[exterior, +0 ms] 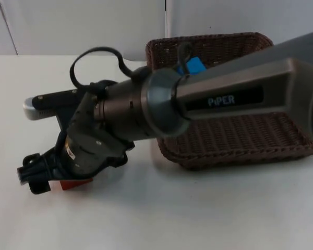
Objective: Pick up one cube with the left hand and place it into the upper basket. Pick up one cube with the right hand and place it into the lower basket.
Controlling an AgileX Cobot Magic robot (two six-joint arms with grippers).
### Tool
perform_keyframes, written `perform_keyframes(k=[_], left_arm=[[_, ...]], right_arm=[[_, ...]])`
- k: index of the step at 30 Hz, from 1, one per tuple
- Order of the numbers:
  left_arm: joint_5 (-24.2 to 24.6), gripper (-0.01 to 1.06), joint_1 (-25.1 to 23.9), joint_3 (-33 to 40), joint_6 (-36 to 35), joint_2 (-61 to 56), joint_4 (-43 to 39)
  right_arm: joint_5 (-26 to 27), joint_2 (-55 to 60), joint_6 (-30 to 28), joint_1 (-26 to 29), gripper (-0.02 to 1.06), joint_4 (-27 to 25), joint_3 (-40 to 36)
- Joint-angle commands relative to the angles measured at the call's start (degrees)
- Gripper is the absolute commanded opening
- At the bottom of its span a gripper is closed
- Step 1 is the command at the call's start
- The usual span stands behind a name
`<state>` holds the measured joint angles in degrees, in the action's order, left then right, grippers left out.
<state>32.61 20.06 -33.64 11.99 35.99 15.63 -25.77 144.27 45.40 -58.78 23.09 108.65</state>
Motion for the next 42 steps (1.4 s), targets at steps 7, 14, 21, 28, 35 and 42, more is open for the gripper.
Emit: perform_keyframes(k=[7, 14, 21, 28, 35, 42], left_arm=[[0.1, 0.86, -0.1, 0.3, -0.3, -0.5, 0.4], [0.1, 0.86, -0.1, 0.3, -0.3, -0.5, 0.4], [0.1, 0.86, -0.1, 0.3, -0.3, -0.5, 0.4], [0.1, 0.86, -0.1, 0.3, -0.3, -0.5, 0.4], [0.1, 0.86, -0.1, 0.3, -0.3, -0.5, 0.4], [0.1, 0.86, -0.1, 0.3, -0.3, -0.5, 0.4]], right_arm=[[1.2, 0.1, 0.8, -0.3, 0.83, 0.8, 0.4], [-0.7, 0.0, 0.8, -0.3, 0.46, 1.4, 0.4], [-5.0, -3.3, -0.7, -0.3, 0.00, 2.3, 0.4], [-10.2, -10.9, -5.0, -0.3, 0.00, 2.1, 0.4], [-12.2, -16.1, -9.1, -0.3, 0.00, 2.1, 0.4], [-12.5, -17.9, -10.3, -0.3, 0.00, 1.7, 0.4]])
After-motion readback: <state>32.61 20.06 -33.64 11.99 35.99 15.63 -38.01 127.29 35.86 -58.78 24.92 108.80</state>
